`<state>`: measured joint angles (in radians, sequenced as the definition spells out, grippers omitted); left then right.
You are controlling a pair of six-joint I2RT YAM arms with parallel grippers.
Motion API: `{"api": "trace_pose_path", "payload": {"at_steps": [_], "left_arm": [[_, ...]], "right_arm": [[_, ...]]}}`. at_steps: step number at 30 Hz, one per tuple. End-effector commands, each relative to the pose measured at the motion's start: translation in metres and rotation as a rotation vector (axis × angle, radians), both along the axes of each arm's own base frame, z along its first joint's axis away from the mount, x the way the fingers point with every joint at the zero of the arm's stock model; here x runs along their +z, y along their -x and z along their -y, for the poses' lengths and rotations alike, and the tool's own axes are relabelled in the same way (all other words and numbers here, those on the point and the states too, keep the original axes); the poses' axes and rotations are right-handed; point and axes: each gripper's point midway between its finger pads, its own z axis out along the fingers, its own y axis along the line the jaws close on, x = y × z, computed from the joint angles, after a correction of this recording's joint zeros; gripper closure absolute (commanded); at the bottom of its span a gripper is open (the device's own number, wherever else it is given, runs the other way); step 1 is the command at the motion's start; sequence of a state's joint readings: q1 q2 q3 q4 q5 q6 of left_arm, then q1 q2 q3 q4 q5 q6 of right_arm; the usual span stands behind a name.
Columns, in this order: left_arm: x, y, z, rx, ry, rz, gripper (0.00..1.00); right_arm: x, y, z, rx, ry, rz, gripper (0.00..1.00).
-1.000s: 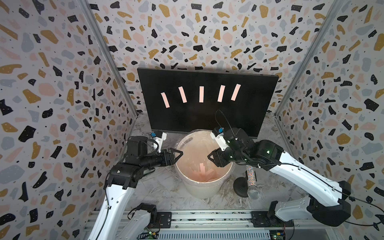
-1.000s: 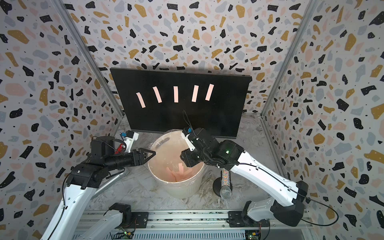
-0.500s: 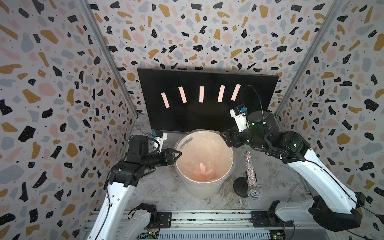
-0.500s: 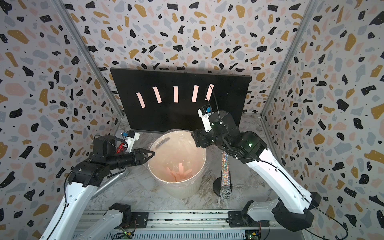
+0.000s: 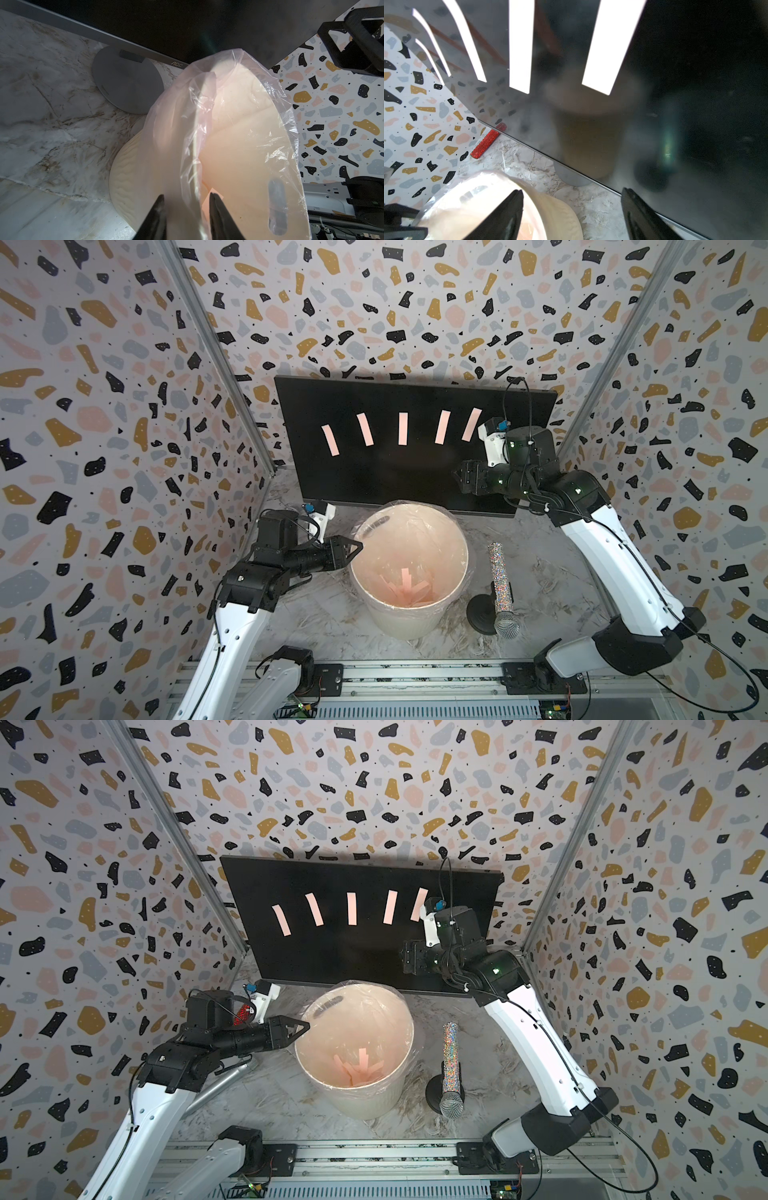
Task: Remove the sticky note from the monitor
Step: Tear off the sticky note from the monitor.
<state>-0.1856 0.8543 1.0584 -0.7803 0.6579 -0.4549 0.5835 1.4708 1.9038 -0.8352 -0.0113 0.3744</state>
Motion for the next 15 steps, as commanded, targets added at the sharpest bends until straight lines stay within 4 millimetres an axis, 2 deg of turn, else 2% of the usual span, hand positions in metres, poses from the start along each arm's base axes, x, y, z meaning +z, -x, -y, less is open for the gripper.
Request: {"api": "trace_pose_path", "payload": {"at_steps": [1,8,15], "left_arm": [[0.002,0.003,0.002,-0.02,-0.005,0.005,0.65],[0.004,0.004,0.003,-0.027,0.001,0.006,0.66],[0.004,0.003,0.004,-0.03,0.007,-0.003,0.67]], "right_arm": [[0.031,-0.003,-0.001,0.004,-0.108,0.048,0.21],[0.038,-0.02,-0.004,-0.001,-0.182,0.05,0.21],[0.046,-0.035,0.01,-0.038,-0.308,0.058,0.21]]}}
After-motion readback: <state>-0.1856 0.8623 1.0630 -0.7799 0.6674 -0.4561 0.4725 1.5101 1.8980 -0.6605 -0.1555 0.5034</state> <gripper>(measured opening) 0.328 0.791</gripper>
